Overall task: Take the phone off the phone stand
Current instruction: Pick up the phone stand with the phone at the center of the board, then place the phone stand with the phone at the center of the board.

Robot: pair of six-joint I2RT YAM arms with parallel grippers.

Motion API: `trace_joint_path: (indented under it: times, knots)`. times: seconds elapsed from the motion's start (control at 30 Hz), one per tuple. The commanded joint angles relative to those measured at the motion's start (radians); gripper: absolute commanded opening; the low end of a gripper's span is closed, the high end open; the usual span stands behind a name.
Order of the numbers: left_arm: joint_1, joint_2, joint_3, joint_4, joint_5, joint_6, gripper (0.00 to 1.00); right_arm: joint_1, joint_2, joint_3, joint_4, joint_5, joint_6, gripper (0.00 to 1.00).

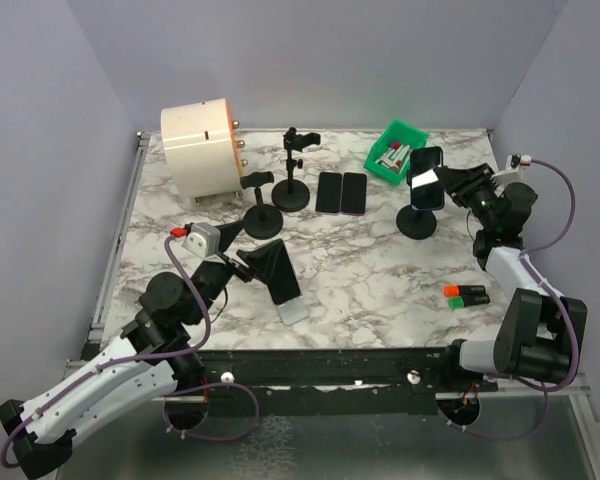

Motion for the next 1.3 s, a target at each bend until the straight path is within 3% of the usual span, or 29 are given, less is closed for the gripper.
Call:
trace_joint_path:
  times: [0.0, 0.2, 0.53, 0.8, 1.13, 1.27]
  knots:
    - [0.004, -0.008, 0.006, -0.009, -0.008, 0.003, 0.99, 0.013, -0.030, 0.023, 0.024, -0.021, 0.000, 0.18]
    - [0.004, -0.007, 0.005, -0.008, -0.007, 0.002, 0.99, 0.036, -0.159, 0.016, -0.071, 0.023, -0.019, 0.01]
    - [0.004, 0.016, 0.005, -0.008, -0.005, -0.001, 0.99, 0.138, -0.420, 0.008, -0.267, 0.061, -0.077, 0.01]
    - [0.004, 0.026, 0.002, -0.009, -0.011, 0.005, 0.99, 0.275, -0.617, -0.070, -0.344, 0.032, -0.003, 0.01]
    - [0.004, 0.051, 0.001, -0.009, -0.026, 0.015, 0.99, 0.347, -0.708, -0.247, -0.129, 0.006, 0.227, 0.01]
    - [0.004, 0.065, 0.004, -0.014, -0.034, 0.023, 0.99, 0.457, -0.682, -0.296, -0.018, 0.072, 0.255, 0.01]
